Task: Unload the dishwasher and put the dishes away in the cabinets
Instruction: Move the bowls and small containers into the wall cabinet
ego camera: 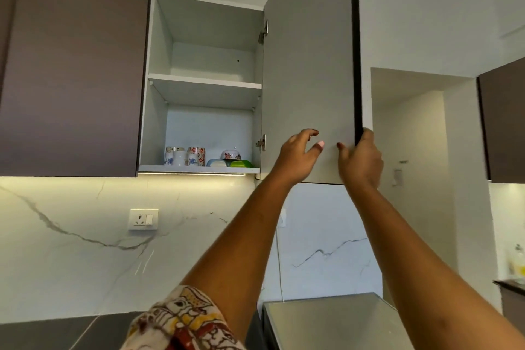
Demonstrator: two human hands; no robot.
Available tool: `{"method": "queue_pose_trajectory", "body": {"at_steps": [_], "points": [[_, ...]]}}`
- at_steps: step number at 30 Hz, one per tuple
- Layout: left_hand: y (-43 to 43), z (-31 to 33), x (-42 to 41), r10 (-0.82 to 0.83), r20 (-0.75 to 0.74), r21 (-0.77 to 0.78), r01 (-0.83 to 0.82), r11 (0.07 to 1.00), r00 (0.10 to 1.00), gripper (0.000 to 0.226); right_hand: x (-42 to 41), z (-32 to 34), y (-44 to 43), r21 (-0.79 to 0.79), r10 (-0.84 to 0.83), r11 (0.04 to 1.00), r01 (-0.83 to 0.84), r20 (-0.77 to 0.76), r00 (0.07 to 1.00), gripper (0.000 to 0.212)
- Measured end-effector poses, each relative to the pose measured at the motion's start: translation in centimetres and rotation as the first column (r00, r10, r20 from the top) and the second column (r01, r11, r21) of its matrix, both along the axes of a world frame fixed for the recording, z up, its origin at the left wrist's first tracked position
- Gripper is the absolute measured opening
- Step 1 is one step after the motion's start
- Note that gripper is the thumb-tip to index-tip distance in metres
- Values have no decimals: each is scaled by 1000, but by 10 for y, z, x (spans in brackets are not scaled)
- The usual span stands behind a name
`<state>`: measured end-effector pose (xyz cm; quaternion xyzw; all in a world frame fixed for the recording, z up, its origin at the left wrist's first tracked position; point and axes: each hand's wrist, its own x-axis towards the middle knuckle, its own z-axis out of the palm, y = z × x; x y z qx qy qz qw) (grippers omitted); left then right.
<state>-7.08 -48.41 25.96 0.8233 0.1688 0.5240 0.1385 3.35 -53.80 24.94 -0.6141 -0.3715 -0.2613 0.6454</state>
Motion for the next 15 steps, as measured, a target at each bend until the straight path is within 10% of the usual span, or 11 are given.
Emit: {"method": "queue_pose_trajectory", "body": {"at_steps": [9,15], "points": [[-16,12,-33,-30,260,-84,53,995,965,58,-87,-45,27,54,387,909,-413,256,886,51],[11,10,-93,208,271,-140,-176,974,940,60,-150,-65,74,25,821,557,-830,129,556,44]]}}
